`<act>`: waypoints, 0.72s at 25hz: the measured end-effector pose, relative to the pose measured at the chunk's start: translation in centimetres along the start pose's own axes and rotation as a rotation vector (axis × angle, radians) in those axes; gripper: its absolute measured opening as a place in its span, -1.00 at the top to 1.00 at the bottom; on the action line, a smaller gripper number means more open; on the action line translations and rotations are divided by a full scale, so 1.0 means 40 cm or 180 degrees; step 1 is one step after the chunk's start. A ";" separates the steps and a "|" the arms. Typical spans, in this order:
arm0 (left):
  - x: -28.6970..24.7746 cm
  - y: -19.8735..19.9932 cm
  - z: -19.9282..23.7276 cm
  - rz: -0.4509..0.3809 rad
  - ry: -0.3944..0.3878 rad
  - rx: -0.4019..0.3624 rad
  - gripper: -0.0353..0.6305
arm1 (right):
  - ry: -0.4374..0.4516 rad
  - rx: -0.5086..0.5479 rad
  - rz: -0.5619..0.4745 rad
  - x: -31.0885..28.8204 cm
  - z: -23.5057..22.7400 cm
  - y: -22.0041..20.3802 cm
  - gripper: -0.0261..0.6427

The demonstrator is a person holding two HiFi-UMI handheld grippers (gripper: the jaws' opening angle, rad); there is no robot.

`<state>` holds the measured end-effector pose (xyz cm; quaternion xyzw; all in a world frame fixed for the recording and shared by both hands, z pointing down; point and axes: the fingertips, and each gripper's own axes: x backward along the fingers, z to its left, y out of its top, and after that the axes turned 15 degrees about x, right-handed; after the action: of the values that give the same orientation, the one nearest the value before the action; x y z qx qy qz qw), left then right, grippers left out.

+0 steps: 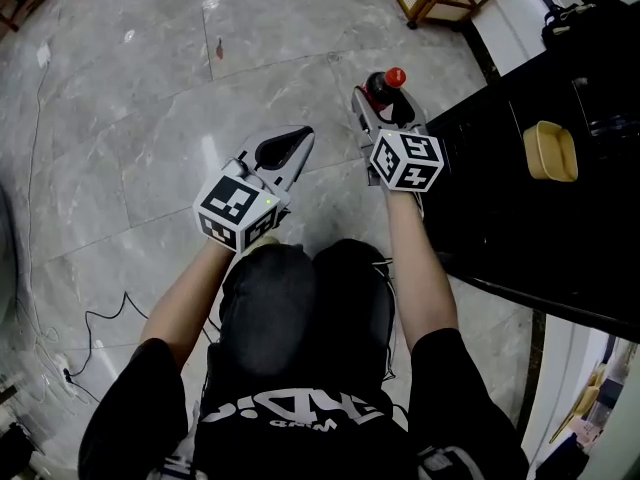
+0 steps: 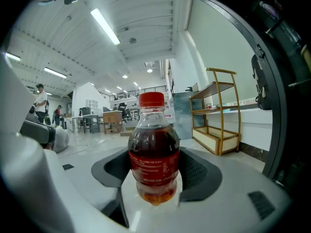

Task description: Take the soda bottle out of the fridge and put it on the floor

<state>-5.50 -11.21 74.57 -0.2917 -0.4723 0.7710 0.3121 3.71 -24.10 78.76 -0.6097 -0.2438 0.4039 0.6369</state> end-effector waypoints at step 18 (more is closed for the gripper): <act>-0.093 -0.195 0.105 0.0184 -0.0025 0.0122 0.88 | 0.0352 0.0165 0.0033 -0.145 0.032 -0.243 -0.02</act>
<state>-4.65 -13.53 83.88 -0.2961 -0.4501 0.7898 0.2933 1.58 -27.39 89.46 -0.6157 -0.1946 0.3790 0.6629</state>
